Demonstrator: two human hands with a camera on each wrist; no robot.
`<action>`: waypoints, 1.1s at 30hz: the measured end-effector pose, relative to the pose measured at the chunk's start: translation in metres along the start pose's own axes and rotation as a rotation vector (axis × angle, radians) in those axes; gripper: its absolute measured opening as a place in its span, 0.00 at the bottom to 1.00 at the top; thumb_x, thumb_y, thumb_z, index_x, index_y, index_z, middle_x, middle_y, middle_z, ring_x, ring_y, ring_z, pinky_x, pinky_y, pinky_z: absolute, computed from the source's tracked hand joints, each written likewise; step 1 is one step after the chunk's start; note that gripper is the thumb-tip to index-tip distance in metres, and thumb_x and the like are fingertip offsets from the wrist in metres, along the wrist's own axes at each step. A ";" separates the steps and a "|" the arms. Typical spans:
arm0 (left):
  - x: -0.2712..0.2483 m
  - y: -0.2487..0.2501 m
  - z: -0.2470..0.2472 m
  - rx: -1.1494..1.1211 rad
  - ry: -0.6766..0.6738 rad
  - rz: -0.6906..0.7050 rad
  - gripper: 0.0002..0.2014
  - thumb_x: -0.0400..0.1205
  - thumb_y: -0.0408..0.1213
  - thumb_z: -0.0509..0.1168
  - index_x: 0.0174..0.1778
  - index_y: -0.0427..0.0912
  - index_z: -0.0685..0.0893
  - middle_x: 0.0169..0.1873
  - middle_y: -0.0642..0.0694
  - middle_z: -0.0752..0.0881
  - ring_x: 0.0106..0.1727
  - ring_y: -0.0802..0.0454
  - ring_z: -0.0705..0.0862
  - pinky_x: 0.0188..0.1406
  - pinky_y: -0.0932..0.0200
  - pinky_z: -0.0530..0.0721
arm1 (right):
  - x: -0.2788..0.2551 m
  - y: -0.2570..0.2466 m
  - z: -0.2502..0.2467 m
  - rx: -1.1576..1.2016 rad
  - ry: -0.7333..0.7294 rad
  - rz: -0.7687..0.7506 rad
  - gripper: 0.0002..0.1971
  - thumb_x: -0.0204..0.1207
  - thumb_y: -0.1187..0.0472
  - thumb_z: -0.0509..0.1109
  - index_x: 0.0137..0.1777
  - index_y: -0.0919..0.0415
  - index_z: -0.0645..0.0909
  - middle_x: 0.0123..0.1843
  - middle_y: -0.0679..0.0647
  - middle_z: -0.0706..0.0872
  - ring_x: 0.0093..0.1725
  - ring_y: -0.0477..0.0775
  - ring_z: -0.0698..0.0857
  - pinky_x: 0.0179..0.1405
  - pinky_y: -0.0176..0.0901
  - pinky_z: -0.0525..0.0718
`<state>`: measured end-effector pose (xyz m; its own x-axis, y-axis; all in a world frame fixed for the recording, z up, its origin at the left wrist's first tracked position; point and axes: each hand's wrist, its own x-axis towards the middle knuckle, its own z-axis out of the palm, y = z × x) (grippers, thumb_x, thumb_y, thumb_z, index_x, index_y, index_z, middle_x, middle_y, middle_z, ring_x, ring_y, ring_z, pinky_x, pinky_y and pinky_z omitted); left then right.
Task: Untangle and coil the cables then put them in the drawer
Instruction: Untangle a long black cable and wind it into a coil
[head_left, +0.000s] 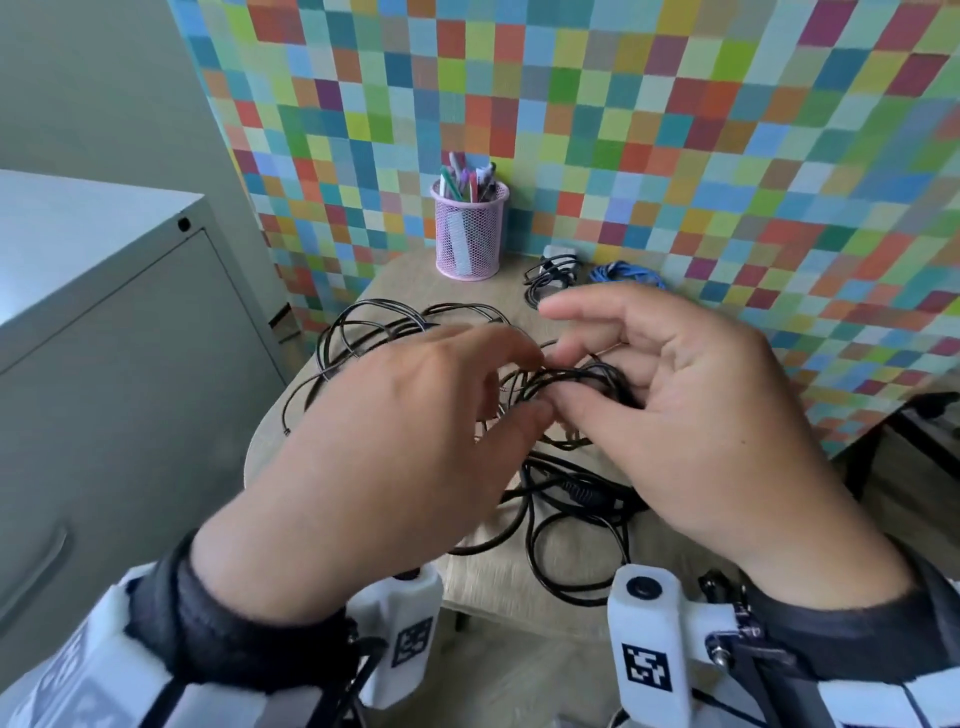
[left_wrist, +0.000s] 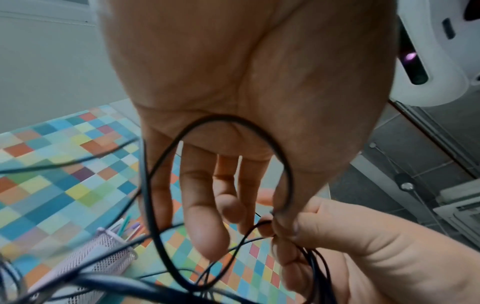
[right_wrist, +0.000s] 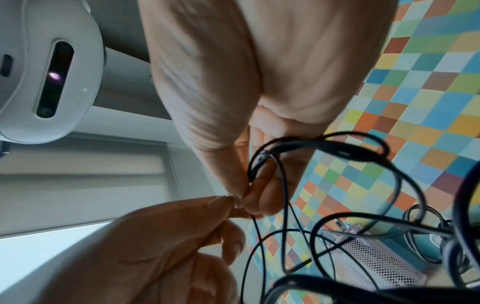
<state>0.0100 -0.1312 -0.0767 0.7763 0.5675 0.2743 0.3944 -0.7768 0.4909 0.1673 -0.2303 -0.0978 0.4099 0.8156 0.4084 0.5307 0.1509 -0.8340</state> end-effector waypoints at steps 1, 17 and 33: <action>0.001 -0.002 0.001 -0.028 0.012 0.007 0.14 0.81 0.58 0.61 0.59 0.64 0.87 0.41 0.61 0.82 0.41 0.62 0.84 0.42 0.56 0.86 | 0.000 -0.001 0.000 0.018 0.000 -0.009 0.27 0.73 0.72 0.82 0.65 0.42 0.86 0.49 0.47 0.91 0.45 0.49 0.93 0.50 0.47 0.92; 0.008 -0.013 0.002 -0.475 0.050 -0.146 0.10 0.87 0.33 0.67 0.46 0.55 0.88 0.31 0.53 0.92 0.25 0.64 0.85 0.25 0.62 0.80 | 0.002 -0.003 -0.021 -0.013 -0.022 -0.067 0.14 0.75 0.69 0.80 0.53 0.50 0.88 0.48 0.47 0.92 0.49 0.52 0.93 0.53 0.41 0.90; 0.008 -0.017 0.003 -0.674 0.137 -0.074 0.05 0.81 0.39 0.75 0.40 0.47 0.92 0.26 0.48 0.86 0.26 0.55 0.75 0.24 0.65 0.72 | 0.002 -0.012 -0.022 0.246 -0.047 0.024 0.08 0.69 0.65 0.80 0.45 0.54 0.88 0.41 0.55 0.93 0.40 0.47 0.91 0.44 0.36 0.89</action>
<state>0.0111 -0.1138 -0.0850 0.6726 0.6764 0.3002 0.0180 -0.4204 0.9071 0.1777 -0.2431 -0.0785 0.3823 0.8448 0.3744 0.3223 0.2578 -0.9108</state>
